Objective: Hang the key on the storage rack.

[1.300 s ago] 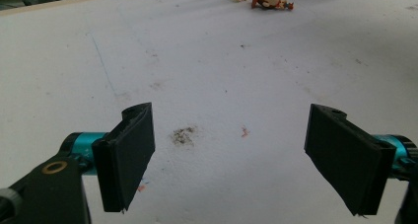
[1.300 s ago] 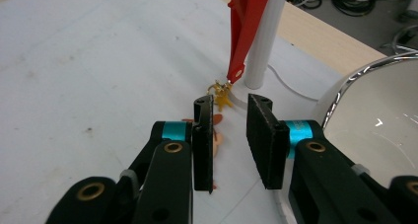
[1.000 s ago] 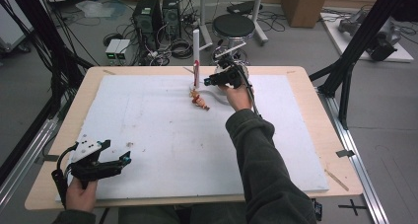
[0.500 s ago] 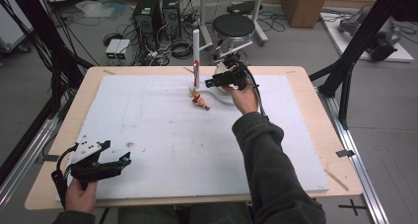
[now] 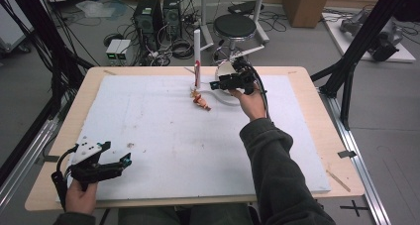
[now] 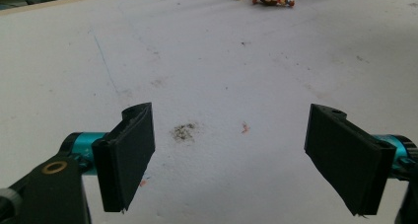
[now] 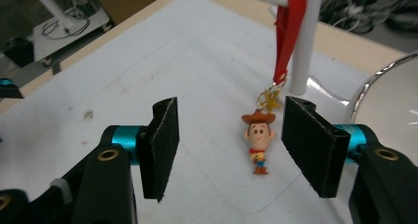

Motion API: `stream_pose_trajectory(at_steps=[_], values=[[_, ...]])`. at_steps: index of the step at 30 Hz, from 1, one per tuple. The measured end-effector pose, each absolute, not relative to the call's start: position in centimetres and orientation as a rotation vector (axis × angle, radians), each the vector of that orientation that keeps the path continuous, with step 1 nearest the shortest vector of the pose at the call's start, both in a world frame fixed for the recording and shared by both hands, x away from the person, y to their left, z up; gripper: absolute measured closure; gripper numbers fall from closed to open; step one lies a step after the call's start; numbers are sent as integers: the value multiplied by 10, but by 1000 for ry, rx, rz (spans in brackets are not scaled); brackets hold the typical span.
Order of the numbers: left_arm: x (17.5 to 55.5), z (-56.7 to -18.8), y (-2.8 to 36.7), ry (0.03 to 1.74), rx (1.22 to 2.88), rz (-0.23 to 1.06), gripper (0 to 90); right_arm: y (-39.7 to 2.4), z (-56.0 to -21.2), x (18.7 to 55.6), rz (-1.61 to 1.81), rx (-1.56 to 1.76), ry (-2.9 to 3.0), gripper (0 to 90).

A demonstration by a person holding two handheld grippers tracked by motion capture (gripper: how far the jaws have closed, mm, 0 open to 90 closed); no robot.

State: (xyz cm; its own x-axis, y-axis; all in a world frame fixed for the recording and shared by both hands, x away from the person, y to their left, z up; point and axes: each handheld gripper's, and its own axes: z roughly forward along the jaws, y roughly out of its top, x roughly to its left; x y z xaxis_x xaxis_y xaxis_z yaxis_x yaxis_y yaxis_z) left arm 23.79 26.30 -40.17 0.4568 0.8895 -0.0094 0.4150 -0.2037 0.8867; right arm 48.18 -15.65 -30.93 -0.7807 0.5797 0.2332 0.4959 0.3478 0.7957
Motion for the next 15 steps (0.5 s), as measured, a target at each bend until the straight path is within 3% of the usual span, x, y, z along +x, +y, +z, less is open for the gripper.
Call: stream_pose_trajectory(at_steps=[15], values=[[239, -403, 262, 1108, 1811, 657, 198, -174, -328, 466, 1468, 1036, 2490, 253]])
